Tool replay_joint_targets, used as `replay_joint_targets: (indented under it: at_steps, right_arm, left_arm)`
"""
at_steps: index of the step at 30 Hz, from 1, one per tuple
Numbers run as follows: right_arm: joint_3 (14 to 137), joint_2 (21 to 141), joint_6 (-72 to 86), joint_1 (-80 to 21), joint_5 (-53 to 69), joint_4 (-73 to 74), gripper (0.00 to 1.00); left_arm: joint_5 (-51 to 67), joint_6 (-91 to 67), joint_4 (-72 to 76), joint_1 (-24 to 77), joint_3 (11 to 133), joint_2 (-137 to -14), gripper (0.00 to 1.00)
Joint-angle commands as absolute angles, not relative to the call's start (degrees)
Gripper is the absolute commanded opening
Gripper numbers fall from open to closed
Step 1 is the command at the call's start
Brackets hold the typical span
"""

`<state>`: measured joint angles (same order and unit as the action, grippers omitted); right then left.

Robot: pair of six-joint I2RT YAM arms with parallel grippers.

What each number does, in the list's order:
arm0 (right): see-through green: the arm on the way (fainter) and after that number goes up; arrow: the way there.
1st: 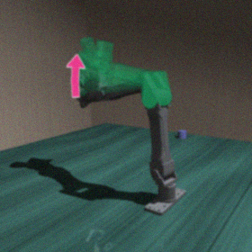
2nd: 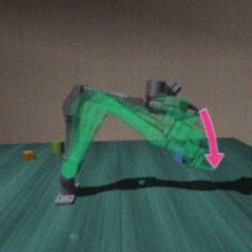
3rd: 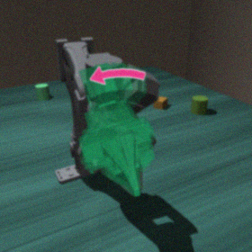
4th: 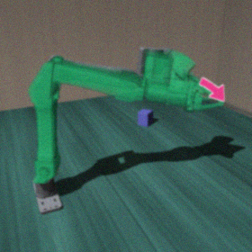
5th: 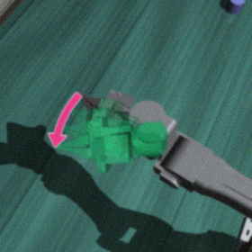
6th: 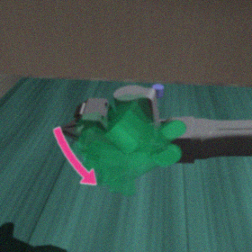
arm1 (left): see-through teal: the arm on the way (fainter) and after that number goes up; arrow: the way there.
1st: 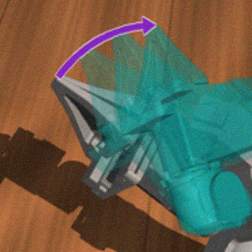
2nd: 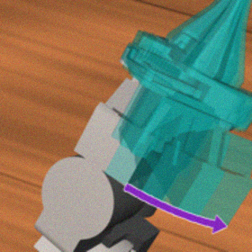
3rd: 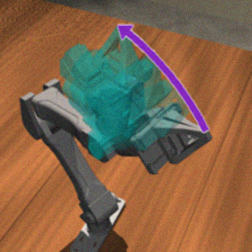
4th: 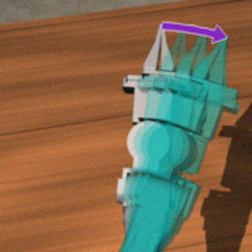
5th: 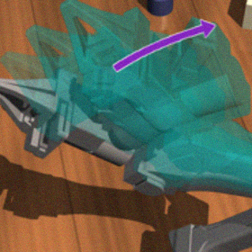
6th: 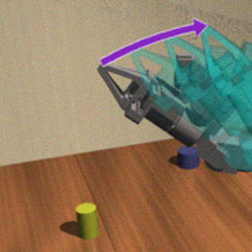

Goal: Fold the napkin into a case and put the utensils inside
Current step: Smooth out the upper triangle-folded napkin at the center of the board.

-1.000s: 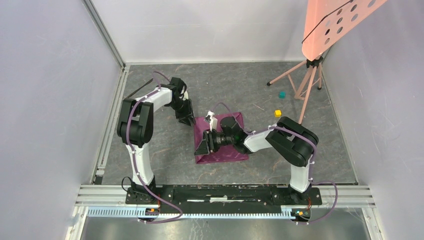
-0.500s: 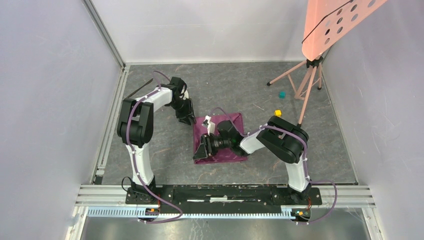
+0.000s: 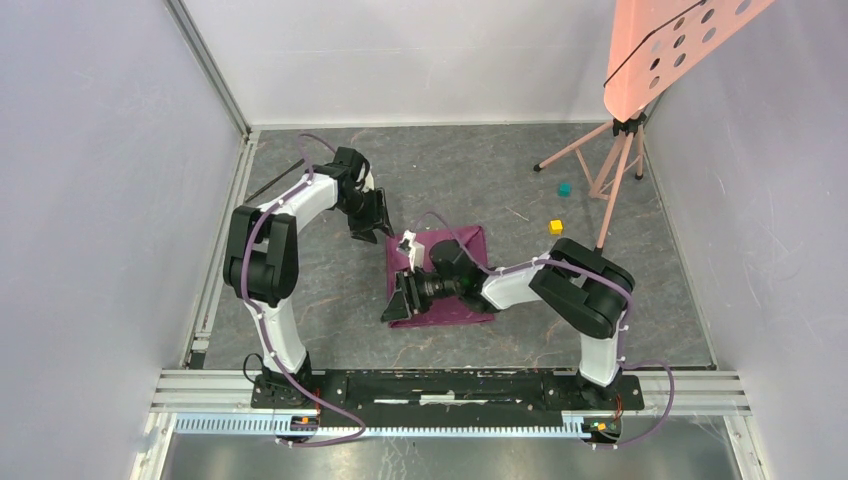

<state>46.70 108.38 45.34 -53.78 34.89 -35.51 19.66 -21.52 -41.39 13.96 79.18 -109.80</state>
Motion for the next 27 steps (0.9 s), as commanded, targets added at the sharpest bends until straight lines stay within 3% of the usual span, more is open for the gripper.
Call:
replay_joint_targets:
  at_steps: [1, 13, 20, 25, 27]
  right_arm:
    - [47.6, 109.6, 47.1, -56.0, 34.2, -38.9, 0.52]
    - [51.9, 115.1, 45.4, -56.4, 35.8, -38.5, 0.54]
    - [51.7, 100.4, 30.9, -55.8, 32.2, -18.9, 0.70]
    - [46.7, 92.7, 25.5, -53.3, 24.0, -9.8, 0.69]
    - [44.1, 90.8, 25.3, -51.3, 19.0, -7.3, 0.65]
  left_arm:
    - [21.6, -19.3, -40.2, 13.8, 78.1, -108.3, 0.58]
    - [22.8, -18.3, -41.5, 13.8, 79.3, -107.4, 0.69]
    - [21.8, -18.3, -41.4, 13.6, 79.4, -105.8, 0.72]
    - [23.5, -18.7, -40.4, 13.6, 78.2, -104.0, 0.74]
    - [24.3, -19.2, -39.5, 13.6, 77.9, -103.5, 0.75]
